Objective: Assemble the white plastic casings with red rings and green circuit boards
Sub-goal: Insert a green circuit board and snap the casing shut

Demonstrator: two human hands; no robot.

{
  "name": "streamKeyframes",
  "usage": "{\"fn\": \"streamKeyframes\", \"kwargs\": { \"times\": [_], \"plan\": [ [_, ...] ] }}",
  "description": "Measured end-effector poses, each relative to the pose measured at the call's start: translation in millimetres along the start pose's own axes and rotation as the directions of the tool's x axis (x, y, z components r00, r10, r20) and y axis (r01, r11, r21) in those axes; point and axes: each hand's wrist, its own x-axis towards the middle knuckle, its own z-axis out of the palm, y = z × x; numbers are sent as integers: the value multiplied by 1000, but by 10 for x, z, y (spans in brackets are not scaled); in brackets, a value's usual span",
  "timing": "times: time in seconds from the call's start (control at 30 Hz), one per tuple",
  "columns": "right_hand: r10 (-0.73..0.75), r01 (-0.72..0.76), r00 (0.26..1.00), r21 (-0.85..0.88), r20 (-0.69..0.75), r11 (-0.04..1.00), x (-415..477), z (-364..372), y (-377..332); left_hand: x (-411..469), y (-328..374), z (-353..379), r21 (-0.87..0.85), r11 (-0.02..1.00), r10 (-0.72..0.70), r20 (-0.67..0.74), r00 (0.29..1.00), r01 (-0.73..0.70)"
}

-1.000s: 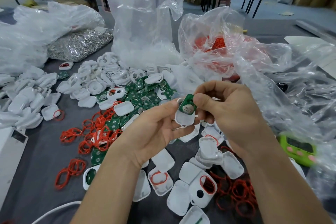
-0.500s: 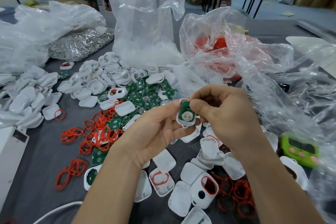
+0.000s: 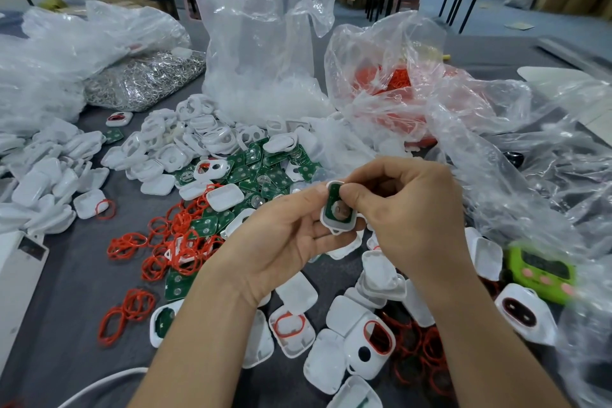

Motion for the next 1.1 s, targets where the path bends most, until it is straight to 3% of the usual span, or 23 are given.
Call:
{"fn": "streamKeyframes", "kwargs": {
  "times": [0.13, 0.33, 0.5, 0.67, 0.83, 1.1],
  "plan": [
    [-6, 6, 999, 6, -32, 1000, -19, 19, -4, -6, -6, -11, -20, 1000, 6, 3, 1000, -6],
    [102, -79, 985, 162, -142, 984, -7, -59, 63, -18, 22, 0, -48, 999, 11, 14, 1000, -11],
    [187, -181, 982, 207, -10, 961, -48, -36, 99, -30, 28, -10, -72, 997, 9, 39, 999, -7],
    [233, -283, 957, 387, 170, 878, -72, -20, 66, -21, 15, -16, -58, 998, 10, 26, 1000, -8],
    [255, -311, 948, 395, 189, 864, -93, 4, 78, -16, -1, -25, -25, 1000, 1, -2, 1000, -1],
    [187, -239, 966, 333, 180, 912, -115, 70, 104, 10, -17, -31, 21, 1000, 10, 8, 1000, -10]
  ]
}}
